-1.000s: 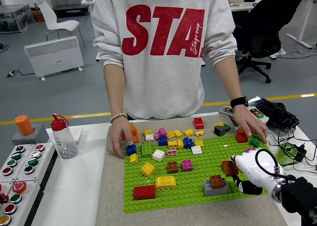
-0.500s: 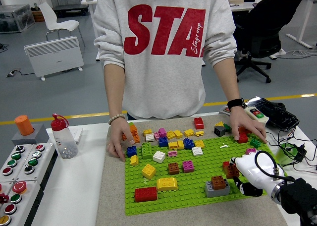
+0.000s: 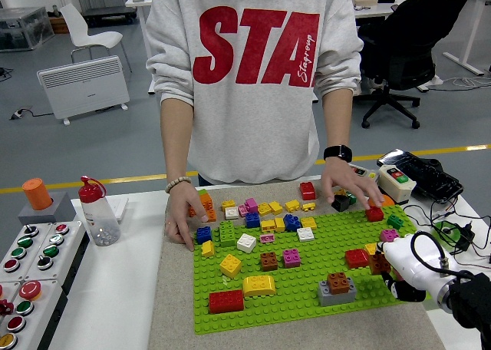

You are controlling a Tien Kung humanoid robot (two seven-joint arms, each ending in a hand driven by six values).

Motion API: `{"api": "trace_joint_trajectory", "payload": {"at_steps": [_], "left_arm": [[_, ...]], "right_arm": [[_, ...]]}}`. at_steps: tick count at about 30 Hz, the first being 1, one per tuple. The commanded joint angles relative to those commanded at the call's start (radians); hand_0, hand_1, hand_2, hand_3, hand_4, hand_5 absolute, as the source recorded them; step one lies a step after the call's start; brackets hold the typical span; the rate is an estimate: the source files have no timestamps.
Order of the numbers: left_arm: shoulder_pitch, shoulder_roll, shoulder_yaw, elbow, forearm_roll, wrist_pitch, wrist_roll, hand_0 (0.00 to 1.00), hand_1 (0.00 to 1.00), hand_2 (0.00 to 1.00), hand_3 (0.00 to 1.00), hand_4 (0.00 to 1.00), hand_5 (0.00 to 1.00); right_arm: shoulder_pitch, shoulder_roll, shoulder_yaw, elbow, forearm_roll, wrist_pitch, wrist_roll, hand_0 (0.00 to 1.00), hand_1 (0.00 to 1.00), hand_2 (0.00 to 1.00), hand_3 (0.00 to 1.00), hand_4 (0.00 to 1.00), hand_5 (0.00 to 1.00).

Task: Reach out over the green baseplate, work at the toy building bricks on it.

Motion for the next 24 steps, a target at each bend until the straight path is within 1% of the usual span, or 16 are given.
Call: {"api": "trace_joint_trajectory", "payload": {"at_steps": [3, 6, 11, 14, 23, 24], "left_arm": [[-0.001, 0.001, -0.001, 0.000, 0.002, 0.000, 0.000, 0.656, 0.693, 0.670, 0.565, 0.282, 0.998], [-0.002, 0.001, -0.003, 0.000, 0.005, -0.001, 0.000, 0.655, 0.693, 0.669, 0.565, 0.282, 0.998], [-0.004, 0.000, -0.006, 0.000, 0.009, -0.002, 0.001, 0.655, 0.693, 0.669, 0.565, 0.282, 0.998], [-0.005, 0.000, -0.007, 0.000, 0.009, -0.002, 0.001, 0.655, 0.693, 0.669, 0.565, 0.283, 0.998], [-0.008, 0.000, -0.007, 0.000, 0.005, -0.001, 0.000, 0.655, 0.693, 0.668, 0.565, 0.283, 0.998], [-0.008, -0.001, -0.007, 0.000, 0.004, -0.001, 0.000, 0.654, 0.691, 0.668, 0.565, 0.282, 0.998]], "right_arm": [[0.001, -0.018, -0.004, -0.006, 0.017, 0.000, 0.018, 0.226, 0.376, 0.468, 0.507, 0.423, 0.277], [0.002, -0.023, -0.003, -0.010, 0.031, -0.006, 0.047, 0.227, 0.377, 0.468, 0.503, 0.421, 0.277], [0.015, -0.012, -0.005, -0.019, 0.047, -0.018, 0.111, 0.227, 0.377, 0.468, 0.503, 0.421, 0.277], [0.024, -0.002, -0.007, -0.024, 0.055, -0.020, 0.138, 0.228, 0.377, 0.468, 0.504, 0.421, 0.275], [0.055, 0.026, -0.040, -0.046, 0.080, -0.013, 0.176, 0.229, 0.377, 0.469, 0.505, 0.418, 0.269], [0.058, 0.028, -0.045, -0.050, 0.082, -0.013, 0.178, 0.229, 0.378, 0.470, 0.505, 0.410, 0.255]]}}
